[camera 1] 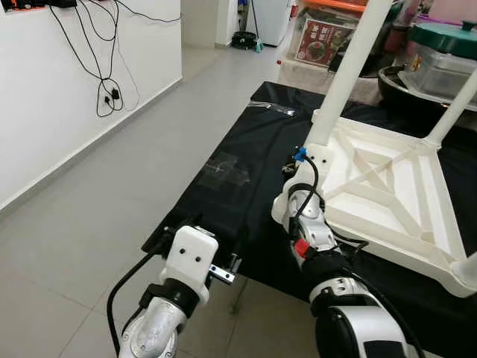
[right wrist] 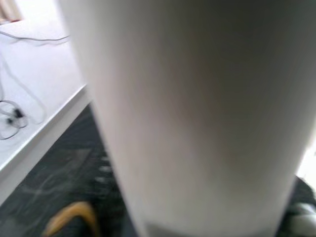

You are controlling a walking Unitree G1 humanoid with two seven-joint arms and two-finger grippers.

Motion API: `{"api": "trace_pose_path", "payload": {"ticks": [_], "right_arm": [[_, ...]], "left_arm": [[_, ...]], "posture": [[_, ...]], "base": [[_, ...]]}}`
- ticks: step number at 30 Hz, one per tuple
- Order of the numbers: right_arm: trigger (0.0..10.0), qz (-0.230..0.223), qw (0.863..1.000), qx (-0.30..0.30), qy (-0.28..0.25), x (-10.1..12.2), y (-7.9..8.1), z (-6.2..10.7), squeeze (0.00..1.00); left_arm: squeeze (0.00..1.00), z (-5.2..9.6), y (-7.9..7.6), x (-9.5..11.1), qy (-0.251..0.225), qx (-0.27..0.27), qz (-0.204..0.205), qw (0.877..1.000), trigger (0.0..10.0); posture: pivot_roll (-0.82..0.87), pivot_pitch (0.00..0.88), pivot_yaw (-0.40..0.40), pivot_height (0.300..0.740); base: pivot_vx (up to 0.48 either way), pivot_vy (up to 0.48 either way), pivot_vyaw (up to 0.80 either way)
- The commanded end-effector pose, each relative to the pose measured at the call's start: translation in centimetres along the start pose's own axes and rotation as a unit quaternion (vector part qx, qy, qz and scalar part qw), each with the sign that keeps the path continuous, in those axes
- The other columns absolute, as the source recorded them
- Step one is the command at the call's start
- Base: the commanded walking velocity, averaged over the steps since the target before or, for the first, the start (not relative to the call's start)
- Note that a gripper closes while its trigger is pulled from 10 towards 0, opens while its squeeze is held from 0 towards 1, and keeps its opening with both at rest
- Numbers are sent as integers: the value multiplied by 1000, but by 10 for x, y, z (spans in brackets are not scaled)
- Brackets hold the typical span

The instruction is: Building children table

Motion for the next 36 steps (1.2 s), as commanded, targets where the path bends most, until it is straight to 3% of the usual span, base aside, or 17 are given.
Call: {"api": "trace_pose_path", "payload": {"ticks": [1, 2, 3, 4, 7, 10, 17, 20, 24, 25, 26, 29, 30, 32, 34, 35, 36], "right_arm": [[10000, -8, 999, 31, -5, 2, 10, 0, 1000], [10000, -22, 995, 98, -10, 10, 30, -1, 0], [10000, -22, 995, 98, -10, 10, 30, -1, 0], [10000, -41, 977, 210, -3, 19, 59, 4, 0], [10000, -47, 969, 244, -1, 22, 66, 6, 0], [10000, -30, 908, 415, 48, 20, 84, 25, 0], [10000, -6, 842, 529, 105, 6, 88, 50, 0], [10000, 51, 784, 598, 160, -23, 89, 75, 0], [8745, 61, 793, 585, 159, -31, 93, 73, 0], [0, 64, 812, 561, 146, -32, 95, 67, 0], [0, 72, 843, 517, 133, -31, 93, 55, 0], [0, 94, 892, 428, 111, -27, 84, 33, 0], [0, 94, 892, 428, 111, -27, 84, 33, 0], [0, 101, 951, 281, 77, -11, 51, 3, 0], [0, 101, 951, 281, 77, -11, 51, 3, 0], [0, 88, 973, 203, 65, -4, 30, -8, 0], [0, 88, 973, 203, 65, -4, 30, -8, 0]], "left_arm": [[0, 1, -3, -6, 8, -5, 1, 1000, 10000], [0, 1, -3, -6, 8, -6, 0, 1000, 10000], [0, 1, -3, -6, 8, -6, 0, 1000, 10000], [0, 1, -3, -5, 7, -5, 0, 1000, 10000], [0, 1, -2, -5, 7, -4, 0, 1000, 10000], [0, 1, -3, -5, 6, -4, 0, 1000, 10000], [0, 0, -2, -4, 5, -4, -1, 1000, 10000], [0, 0, -1, -4, 5, -2, -2, 1000, 10000], [0, 0, -2, -4, 5, -2, -2, 1000, 10000], [0, 1, -2, -4, 6, -3, -1, 1000, 10000], [0, 1, -2, -4, 6, -2, 0, 1000, 10000], [0, 1, -3, -4, 6, -3, 1, 1000, 10000], [0, 1, -3, -4, 6, -3, 1, 1000, 10000], [0, 1, -4, -4, 6, -5, 1, 1000, 10000], [0, 1, -4, -4, 6, -5, 1, 1000, 10000], [0, 1, -4, -4, 6, -5, 2, 1000, 10000], [0, 1, -4, -4, 6, -5, 2, 1000, 10000]], "posture": [[108, 57, -121, 740], [110, 55, -121, 740], [110, 55, -121, 740], [109, 53, -121, 740], [109, 53, -121, 740], [109, 47, -123, 740], [113, 46, -124, 740], [114, 52, -123, 740], [117, 51, -126, 740], [117, 51, -126, 740], [118, 58, -126, 740], [118, 58, -126, 740], [118, 58, -126, 740], [111, 61, -124, 740], [111, 61, -124, 740], [110, 63, -123, 740], [110, 63, -123, 740]], "base": [[0, 0, 0], [0, 0, 0], [0, 0, 0], [0, 0, 0], [0, 0, 0], [0, 0, 0], [0, 0, 0], [0, 0, 0], [0, 0, 0], [0, 0, 0], [0, 0, 0], [0, 0, 0], [0, 0, 0], [0, 0, 0], [0, 0, 0], [0, 0, 0], [0, 0, 0]]}}
Point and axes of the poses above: a point about 5 cm out from each wrist's last joint towards the gripper, its own z axis pointing back from the gripper into the wrist, its own x axis along the axis of the wrist's last joint, y = z × x, the point moved 6 cm from there along -z, pointing out of the wrist towards the gripper, and after that the axes turned 7 degrees about -z, right-handed, at the moved point
